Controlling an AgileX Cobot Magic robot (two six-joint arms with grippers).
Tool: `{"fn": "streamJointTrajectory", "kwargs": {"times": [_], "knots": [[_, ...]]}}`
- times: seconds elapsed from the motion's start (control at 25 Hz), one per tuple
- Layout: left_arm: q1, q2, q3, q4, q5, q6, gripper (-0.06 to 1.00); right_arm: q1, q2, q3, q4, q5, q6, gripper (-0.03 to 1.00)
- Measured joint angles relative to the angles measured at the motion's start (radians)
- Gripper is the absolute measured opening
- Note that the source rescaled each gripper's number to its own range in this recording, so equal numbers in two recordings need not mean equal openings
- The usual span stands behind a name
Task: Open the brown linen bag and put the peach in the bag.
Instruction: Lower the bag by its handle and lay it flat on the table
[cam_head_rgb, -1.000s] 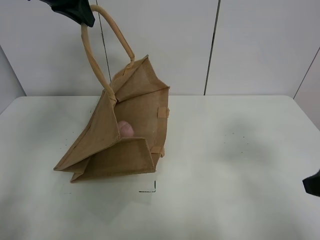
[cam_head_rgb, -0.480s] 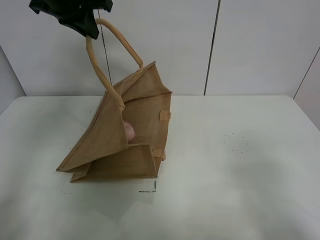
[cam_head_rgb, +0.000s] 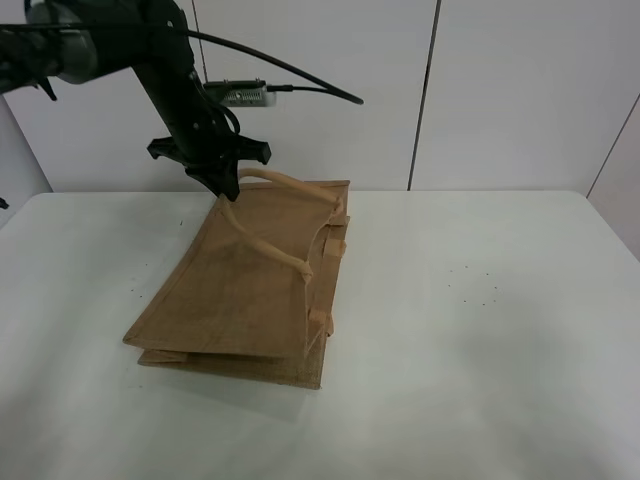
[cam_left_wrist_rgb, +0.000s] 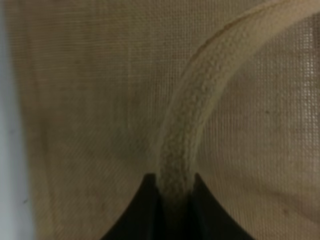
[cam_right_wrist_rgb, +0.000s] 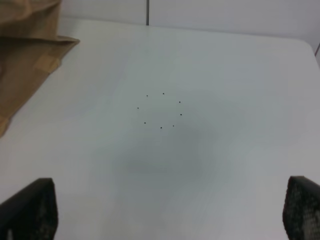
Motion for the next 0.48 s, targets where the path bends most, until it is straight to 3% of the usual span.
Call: {"fn": "streamJointTrajectory", "kwargs": {"times": [0.08, 0.28, 0.36, 0.48], "knots": [[0.0, 0.039, 0.0, -0.014, -0.019, 0.01, 0.12, 0.0, 0.0, 0.0, 0.0, 0.0, 0.0, 1.0], [0.0, 0.111, 0.0, -0.029, -0.038, 0.015, 0.66, 0.0, 0.0, 0.0, 0.0, 0.0, 0.0, 1.0], [0.0, 0.138, 0.0, -0.029, -0.039, 0.015, 0.77, 0.0, 0.0, 0.0, 0.0, 0.0, 0.0, 1.0], [0.0, 0.151, 0.001, -0.029, -0.034, 0.015, 0.81, 0.0, 0.0, 0.0, 0.0, 0.0, 0.0, 1.0]]}}
